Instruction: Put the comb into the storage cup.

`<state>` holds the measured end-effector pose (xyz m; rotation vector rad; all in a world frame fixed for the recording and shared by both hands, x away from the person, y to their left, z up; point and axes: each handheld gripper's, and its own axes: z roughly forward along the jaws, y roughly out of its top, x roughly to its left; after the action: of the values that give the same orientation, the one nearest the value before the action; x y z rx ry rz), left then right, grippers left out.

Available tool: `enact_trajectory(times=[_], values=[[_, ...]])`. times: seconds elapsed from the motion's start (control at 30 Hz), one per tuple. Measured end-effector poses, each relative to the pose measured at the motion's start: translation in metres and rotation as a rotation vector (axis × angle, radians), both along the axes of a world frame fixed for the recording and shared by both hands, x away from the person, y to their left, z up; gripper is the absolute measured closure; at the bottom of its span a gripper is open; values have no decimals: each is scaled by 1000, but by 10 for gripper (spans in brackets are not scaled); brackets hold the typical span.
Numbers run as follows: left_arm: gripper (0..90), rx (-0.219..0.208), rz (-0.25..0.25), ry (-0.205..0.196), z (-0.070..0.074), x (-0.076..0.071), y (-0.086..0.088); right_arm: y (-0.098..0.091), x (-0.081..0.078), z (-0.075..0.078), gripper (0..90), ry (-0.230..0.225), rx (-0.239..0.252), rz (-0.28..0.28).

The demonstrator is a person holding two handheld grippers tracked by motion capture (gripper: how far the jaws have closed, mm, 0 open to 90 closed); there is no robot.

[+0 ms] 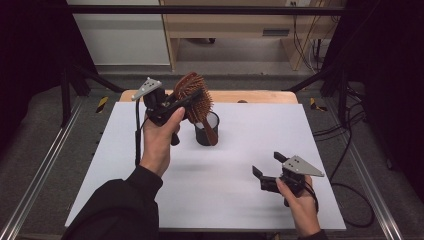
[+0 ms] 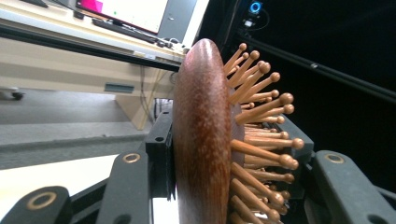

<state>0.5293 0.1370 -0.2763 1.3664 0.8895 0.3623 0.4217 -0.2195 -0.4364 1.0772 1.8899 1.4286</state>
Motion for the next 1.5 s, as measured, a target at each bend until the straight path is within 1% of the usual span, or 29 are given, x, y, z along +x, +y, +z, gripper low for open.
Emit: enact_trajectory(times=[0.07,0.1,0.17,0.2,0.27,0.3,0.4,0.5,0.57,0.63,0.7,0.77,0.83,0.9,1.03,1.27,1.5], values=[[507,-10,12,-5,2,6,-1,-6,-3,-2,73,-14,-24,0],[507,-13,16,-6,3,9,-2,-9,-3,-4,59,-19,-20,-10],[507,-4,21,-11,7,15,-5,-13,-3,-10,43,-39,17,-50],[507,1,27,-17,9,19,-6,-14,-1,-13,44,-50,19,-56],[507,1,32,-25,12,25,-7,-15,1,-16,44,-44,11,-47],[507,3,36,-31,14,28,-7,-15,2,-16,44,-45,19,-47],[507,8,53,-44,20,35,-6,-17,1,-16,44,-49,24,-55],[507,0,59,-44,22,39,-4,-19,0,-16,47,-46,35,-71],[506,-1,57,-46,23,41,-2,-21,0,-17,47,-48,44,-70],[506,12,56,-51,23,43,-2,-22,-1,-17,48,-46,59,-71],[506,23,57,-50,21,45,-2,-22,0,-17,45,-47,55,-71],[506,22,58,-46,19,46,-3,-22,0,-17,46,-41,68,-70],[506,40,56,-48,18,48,-4,-22,1,-17,45,-45,61,-68],[506,48,59,-55,17,48,-5,-22,1,-18,45,-46,59,-65],[505,41,55,-51,15,51,-7,-20,2,-18,43,-47,56,-67],[505,62,64,-54,11,55,-7,-15,2,-18,43,-45,36,-57],[504,69,68,-50,8,57,-7,-14,3,-18,43,-46,40,-56]])
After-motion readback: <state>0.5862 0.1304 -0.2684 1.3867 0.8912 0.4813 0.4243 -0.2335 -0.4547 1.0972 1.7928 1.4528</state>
